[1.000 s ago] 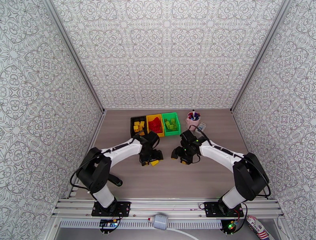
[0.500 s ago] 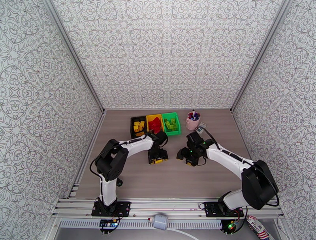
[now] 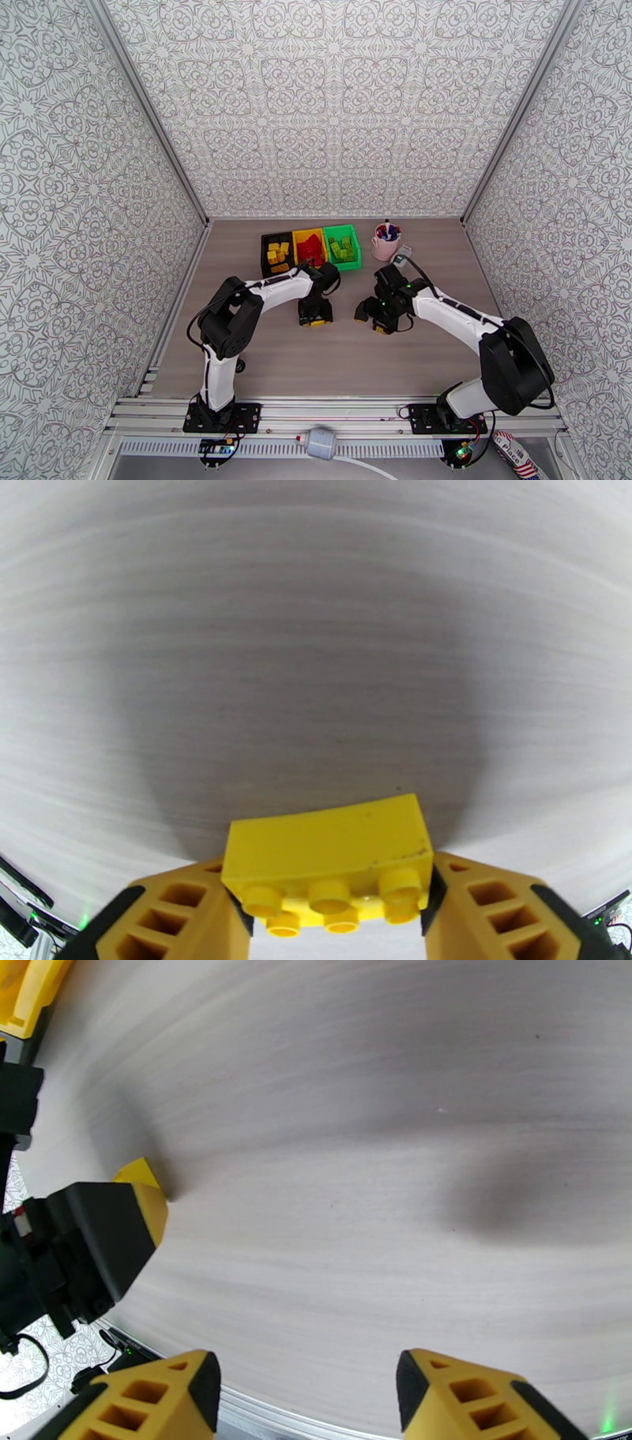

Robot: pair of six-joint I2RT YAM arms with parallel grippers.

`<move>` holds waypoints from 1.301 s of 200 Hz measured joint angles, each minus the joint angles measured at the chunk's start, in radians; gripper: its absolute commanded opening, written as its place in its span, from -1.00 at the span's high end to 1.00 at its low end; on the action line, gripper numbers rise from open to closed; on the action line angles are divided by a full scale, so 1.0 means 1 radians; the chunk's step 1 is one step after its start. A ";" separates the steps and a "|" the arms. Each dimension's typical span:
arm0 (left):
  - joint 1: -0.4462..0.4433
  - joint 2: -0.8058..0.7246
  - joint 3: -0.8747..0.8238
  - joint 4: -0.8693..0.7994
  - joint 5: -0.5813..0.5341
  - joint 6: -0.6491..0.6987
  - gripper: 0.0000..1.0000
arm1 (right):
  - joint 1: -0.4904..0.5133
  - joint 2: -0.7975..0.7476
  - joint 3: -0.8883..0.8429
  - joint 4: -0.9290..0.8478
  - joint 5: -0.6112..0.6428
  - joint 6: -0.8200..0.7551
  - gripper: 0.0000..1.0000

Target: Sort the legos into containers by color

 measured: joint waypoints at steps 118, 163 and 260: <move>0.127 -0.161 -0.022 0.071 0.092 0.075 0.16 | 0.092 0.142 0.116 0.140 -0.102 0.051 -0.17; 0.310 -0.237 -0.022 0.093 0.182 0.114 0.16 | 0.173 0.291 0.328 0.219 -0.184 0.079 -0.16; 0.669 -0.084 0.341 0.042 0.306 0.237 -0.04 | 0.177 0.382 0.556 0.200 -0.220 0.095 -0.15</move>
